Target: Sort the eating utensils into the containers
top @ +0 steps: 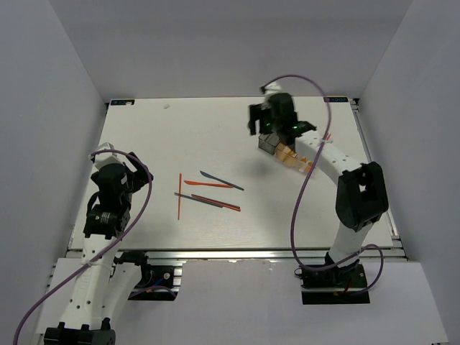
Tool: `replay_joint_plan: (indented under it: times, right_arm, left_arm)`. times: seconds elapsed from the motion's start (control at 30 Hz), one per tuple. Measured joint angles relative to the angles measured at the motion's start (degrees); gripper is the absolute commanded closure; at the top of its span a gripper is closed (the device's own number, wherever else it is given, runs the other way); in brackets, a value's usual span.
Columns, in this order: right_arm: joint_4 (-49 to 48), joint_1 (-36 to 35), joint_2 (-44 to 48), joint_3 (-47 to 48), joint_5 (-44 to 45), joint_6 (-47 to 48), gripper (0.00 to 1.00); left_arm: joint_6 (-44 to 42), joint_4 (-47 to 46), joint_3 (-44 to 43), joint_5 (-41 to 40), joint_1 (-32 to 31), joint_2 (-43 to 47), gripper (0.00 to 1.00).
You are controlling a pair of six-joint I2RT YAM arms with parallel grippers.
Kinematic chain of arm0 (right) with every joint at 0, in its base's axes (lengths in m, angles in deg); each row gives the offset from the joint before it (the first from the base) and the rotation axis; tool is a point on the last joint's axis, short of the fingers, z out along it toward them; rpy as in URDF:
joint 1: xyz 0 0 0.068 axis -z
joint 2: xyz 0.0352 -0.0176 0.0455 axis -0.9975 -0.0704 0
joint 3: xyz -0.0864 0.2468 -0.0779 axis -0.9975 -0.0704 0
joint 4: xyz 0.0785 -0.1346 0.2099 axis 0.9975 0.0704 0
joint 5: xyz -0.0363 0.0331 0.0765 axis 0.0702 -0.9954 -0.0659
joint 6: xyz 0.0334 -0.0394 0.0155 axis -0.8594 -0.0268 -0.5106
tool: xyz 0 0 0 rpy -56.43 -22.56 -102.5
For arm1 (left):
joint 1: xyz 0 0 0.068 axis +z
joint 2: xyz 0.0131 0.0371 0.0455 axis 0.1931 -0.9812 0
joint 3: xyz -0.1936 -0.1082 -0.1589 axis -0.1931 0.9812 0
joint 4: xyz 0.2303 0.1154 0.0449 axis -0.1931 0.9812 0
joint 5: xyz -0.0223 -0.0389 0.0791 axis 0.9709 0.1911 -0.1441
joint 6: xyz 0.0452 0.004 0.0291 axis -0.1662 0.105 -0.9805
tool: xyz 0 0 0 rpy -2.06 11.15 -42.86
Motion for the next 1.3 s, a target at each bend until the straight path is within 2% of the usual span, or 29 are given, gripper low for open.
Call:
replay_joint_plan:
  times: [0.07, 0.23, 0.33, 0.47, 0.63, 0.73, 1.3]
  right_arm:
    - [2.8, -6.36, -0.2, 0.7, -2.93, 7.45, 0.23]
    - [8.0, -26.38, -4.74, 1.27, -4.09, 20.85, 0.35]
    - [11.02, -32.15, -8.39, 1.51, -5.86, 24.61, 0.44]
    - [15.15, -31.74, -15.85, 8.33, -4.24, 25.9, 0.56]
    - [17.05, -29.29, -20.44, 13.79, -1.11, 26.71, 0.59]
    - [18.18, -28.26, -20.96, 14.05, -0.55, 26.67, 0.62]
    - [20.59, -25.66, -23.08, 12.37, -4.87, 27.78, 0.65]
  left_arm:
    - [0.07, 0.02, 0.0, -0.28, 0.0, 0.0, 0.02]
    - [0.26, 0.02, 0.0, -0.85, 0.0, 0.0, 0.02]
    - [0.37, 0.02, 0.0, -1.11, 0.0, 0.0, 0.02]
    - [0.37, 0.02, 0.0, -1.11, 0.0, 0.0, 0.02]
    - [0.37, 0.02, 0.0, -1.07, 0.0, 0.0, 0.02]
    - [0.35, 0.0, 0.0, -1.03, 0.0, 0.0, 0.02]
    - [0.35, 0.0, 0.0, -0.39, 0.0, 0.02, 0.02]
